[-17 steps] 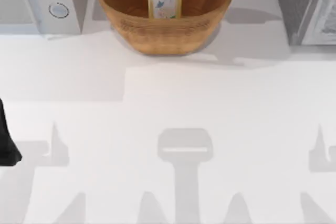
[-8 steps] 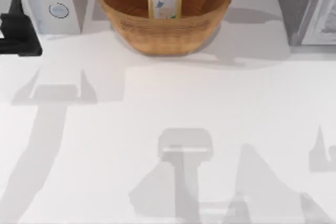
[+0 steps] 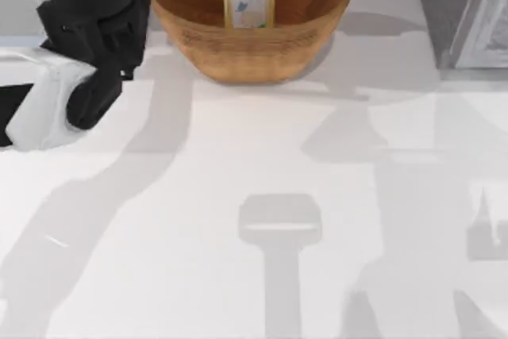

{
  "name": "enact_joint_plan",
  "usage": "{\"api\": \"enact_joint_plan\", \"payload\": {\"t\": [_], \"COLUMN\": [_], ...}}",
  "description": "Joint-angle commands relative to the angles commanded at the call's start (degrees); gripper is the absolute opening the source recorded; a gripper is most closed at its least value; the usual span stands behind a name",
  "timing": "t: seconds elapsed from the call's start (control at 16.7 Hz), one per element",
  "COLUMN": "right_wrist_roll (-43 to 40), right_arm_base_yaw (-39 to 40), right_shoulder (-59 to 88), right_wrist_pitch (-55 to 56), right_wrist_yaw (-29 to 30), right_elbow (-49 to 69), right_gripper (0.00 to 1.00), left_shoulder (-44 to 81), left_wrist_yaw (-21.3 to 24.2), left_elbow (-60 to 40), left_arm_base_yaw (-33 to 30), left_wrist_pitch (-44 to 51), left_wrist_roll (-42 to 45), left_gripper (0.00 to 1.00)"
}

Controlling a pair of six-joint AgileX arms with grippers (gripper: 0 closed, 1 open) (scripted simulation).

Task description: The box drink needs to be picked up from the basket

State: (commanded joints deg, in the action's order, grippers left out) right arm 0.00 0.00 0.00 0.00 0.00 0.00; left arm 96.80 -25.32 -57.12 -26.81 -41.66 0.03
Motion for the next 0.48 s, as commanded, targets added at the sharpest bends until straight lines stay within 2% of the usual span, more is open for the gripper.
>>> {"api": "enact_joint_plan", "payload": {"t": [0.24,0.48], "right_wrist_roll": [0.0,0.0], "right_arm_base_yaw": [0.0,0.0], "right_shoulder": [0.0,0.0], "right_wrist_pitch": [0.0,0.0], "right_wrist_yaw": [0.0,0.0], "right_elbow": [0.0,0.0], "right_gripper": [1.0,1.0], "left_shoulder": [19.62,31.94], "left_wrist_yaw": [-4.72,-7.66], "left_elbow": [-10.78,-17.43], "left_arm_base_yaw": [-5.09,-8.47], "left_wrist_pitch": [-7.88,-12.64], "left_wrist_roll": [-0.19,0.03], "left_gripper": [1.0,1.0]}}
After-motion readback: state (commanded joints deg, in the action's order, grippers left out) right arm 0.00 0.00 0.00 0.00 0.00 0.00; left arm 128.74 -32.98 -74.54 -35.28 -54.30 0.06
